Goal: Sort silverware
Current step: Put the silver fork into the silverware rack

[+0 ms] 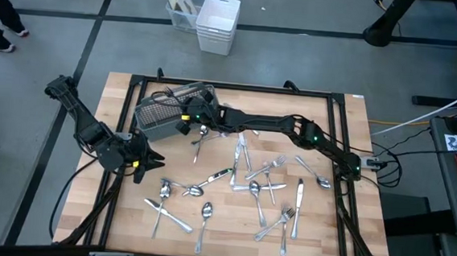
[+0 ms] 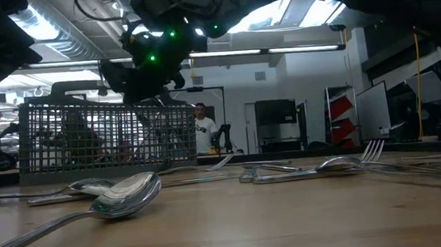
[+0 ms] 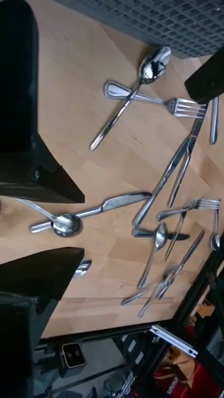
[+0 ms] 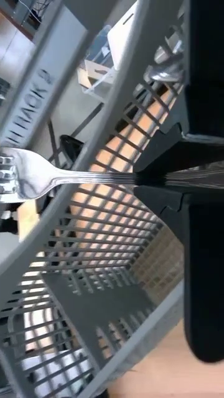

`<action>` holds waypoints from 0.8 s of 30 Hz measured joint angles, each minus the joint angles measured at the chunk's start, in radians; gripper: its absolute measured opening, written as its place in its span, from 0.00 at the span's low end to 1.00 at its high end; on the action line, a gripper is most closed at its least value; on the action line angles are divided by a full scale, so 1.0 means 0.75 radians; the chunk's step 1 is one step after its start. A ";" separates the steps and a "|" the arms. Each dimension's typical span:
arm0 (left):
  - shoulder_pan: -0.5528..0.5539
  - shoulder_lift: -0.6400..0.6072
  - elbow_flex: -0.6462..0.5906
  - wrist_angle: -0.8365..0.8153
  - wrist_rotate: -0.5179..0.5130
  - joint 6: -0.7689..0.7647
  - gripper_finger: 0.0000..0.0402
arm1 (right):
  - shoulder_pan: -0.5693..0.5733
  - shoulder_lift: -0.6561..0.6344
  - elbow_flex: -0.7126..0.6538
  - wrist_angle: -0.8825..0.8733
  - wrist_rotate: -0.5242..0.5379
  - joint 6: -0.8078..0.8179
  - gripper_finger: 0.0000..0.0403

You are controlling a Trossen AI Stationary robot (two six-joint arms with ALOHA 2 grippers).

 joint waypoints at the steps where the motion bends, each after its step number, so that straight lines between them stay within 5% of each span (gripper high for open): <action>1: 0.000 0.000 0.000 0.001 0.000 0.000 0.29 | 0.000 0.000 0.000 -0.006 -0.005 0.000 0.11; 13: 0.000 0.000 0.000 0.001 0.000 0.000 0.29 | 0.000 0.000 0.000 -0.079 -0.008 0.003 0.12; 24: 0.000 0.000 0.000 0.002 0.000 -0.003 0.29 | 0.000 -0.001 0.016 -0.113 -0.008 0.004 0.31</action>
